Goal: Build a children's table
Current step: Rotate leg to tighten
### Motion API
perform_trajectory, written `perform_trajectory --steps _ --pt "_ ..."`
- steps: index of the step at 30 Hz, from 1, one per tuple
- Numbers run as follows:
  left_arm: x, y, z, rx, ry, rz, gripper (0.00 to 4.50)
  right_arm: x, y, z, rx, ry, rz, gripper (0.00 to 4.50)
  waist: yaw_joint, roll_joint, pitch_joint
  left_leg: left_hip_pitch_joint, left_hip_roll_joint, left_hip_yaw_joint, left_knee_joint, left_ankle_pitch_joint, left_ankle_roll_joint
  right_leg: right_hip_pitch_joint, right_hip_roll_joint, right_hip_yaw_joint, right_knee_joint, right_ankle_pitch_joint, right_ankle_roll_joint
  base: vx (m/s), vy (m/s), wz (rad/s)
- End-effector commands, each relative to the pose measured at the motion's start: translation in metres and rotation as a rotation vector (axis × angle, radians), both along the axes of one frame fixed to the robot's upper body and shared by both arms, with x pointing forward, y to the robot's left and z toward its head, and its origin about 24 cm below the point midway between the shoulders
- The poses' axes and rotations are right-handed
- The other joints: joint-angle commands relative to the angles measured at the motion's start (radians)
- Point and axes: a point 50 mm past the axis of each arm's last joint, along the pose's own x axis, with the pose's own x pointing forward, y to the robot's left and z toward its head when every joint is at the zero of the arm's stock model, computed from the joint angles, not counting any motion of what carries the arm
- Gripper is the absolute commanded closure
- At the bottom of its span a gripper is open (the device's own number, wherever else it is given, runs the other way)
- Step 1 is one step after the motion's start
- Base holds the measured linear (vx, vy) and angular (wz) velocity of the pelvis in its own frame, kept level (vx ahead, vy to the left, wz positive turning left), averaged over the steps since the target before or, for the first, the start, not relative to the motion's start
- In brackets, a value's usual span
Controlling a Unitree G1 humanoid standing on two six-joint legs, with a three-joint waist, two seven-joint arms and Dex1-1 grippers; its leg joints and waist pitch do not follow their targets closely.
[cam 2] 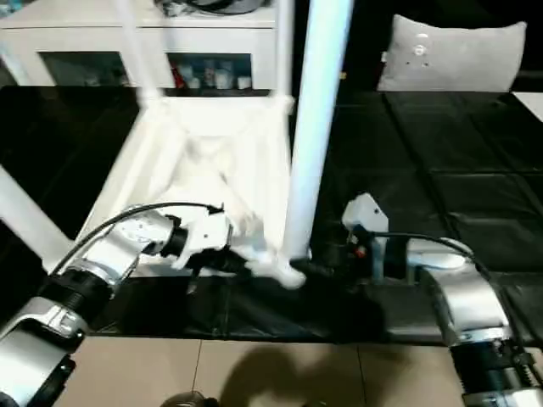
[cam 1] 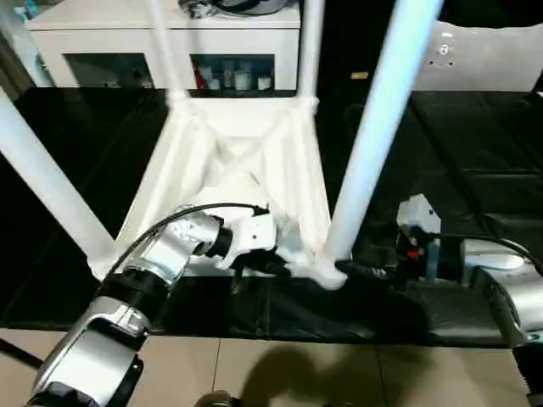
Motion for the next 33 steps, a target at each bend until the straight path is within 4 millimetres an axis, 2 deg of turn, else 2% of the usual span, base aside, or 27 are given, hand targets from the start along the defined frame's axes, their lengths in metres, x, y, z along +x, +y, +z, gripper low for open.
perform_trajectory --steps 1,2,4,11,19,24,27,29,32,33 --pt "-0.002 -0.01 0.007 0.006 -0.02 -0.11 4.5 0.001 0.002 0.004 0.017 0.012 0.05 0.75 0.001 -0.022 -0.07 0.008 0.064 -0.015 -0.061 -0.145 0.105 0.054 -0.082 0.047 -0.077 -0.234 -0.204 0.0 0.0 0.0" --pt "-0.003 -0.011 0.008 0.004 -0.021 -0.126 4.5 0.001 0.002 0.003 0.021 0.024 0.063 0.81 0.002 -0.025 -0.07 0.009 0.065 -0.015 -0.062 -0.142 0.105 0.054 -0.082 0.047 -0.076 -0.234 -0.203 0.0 0.0 0.0" --pt "-0.005 -0.012 0.009 0.005 -0.016 -0.156 4.5 0.0 0.002 0.001 0.017 0.05 0.089 0.96 0.005 -0.023 -0.071 0.009 0.065 -0.015 -0.061 -0.141 0.104 0.054 -0.083 0.047 -0.074 -0.235 -0.206 0.0 0.0 0.0" --pt "-0.007 -0.013 0.008 0.009 -0.023 -0.194 4.5 0.001 0.004 -0.001 0.016 0.066 0.135 1.63 0.012 -0.028 -0.072 0.008 0.064 -0.014 -0.06 -0.131 0.101 0.053 -0.083 0.047 -0.075 -0.239 -0.195 0.0 0.0 0.0" --pt "-0.007 -0.011 0.008 0.02 -0.018 -0.201 4.5 -0.001 0.006 -0.001 0.025 0.08 0.167 2.39 0.021 -0.026 -0.073 0.009 0.065 -0.014 -0.059 -0.125 0.099 0.052 -0.082 0.047 -0.074 -0.243 -0.189 0.0 0.0 0.0" --pt "-0.004 -0.01 0.007 0.022 -0.013 -0.173 4.5 -0.005 0.01 -0.002 0.047 0.089 0.184 2.51 0.022 -0.026 -0.073 0.01 0.063 -0.014 -0.059 -0.13 0.096 0.052 -0.082 0.047 -0.076 -0.253 -0.185 0.0 0.0 0.0" --pt "0.003 -0.014 0.007 0.014 -0.002 -0.057 4.5 -0.009 0.02 -0.001 0.128 0.109 0.138 2.52 0.023 -0.022 -0.071 0.01 0.065 -0.015 -0.062 -0.13 0.091 0.052 -0.08 0.048 -0.076 -0.253 -0.183 0.0 0.0 0.0" --pt "0.007 -0.018 0.009 -0.011 0.006 -0.004 4.5 -0.007 0.025 -0.003 0.131 0.108 0.069 2.52 0.022 -0.025 -0.069 0.012 0.063 -0.016 -0.064 -0.145 0.078 0.05 -0.081 0.047 -0.08 -0.289 -0.175 0.0 0.0 0.0" --pt "0.01 -0.022 0.011 -0.026 0.006 0.038 4.5 -0.005 0.031 -0.006 0.114 0.098 0.004 2.53 0.017 -0.023 -0.064 0.014 0.058 -0.018 -0.067 -0.19 0.052 0.048 -0.083 0.046 -0.093 -0.397 -0.142 0.0 0.0 0.0" --pt "0.013 -0.029 0.013 -0.04 0.002 0.084 4.5 0.002 0.038 -0.01 0.095 0.084 -0.1 2.53 0.013 -0.021 -0.062 0.013 0.057 -0.02 -0.069 -0.202 0.044 0.05 -0.084 0.045 -0.096 -0.426 -0.13 0.0 0.0 0.0"
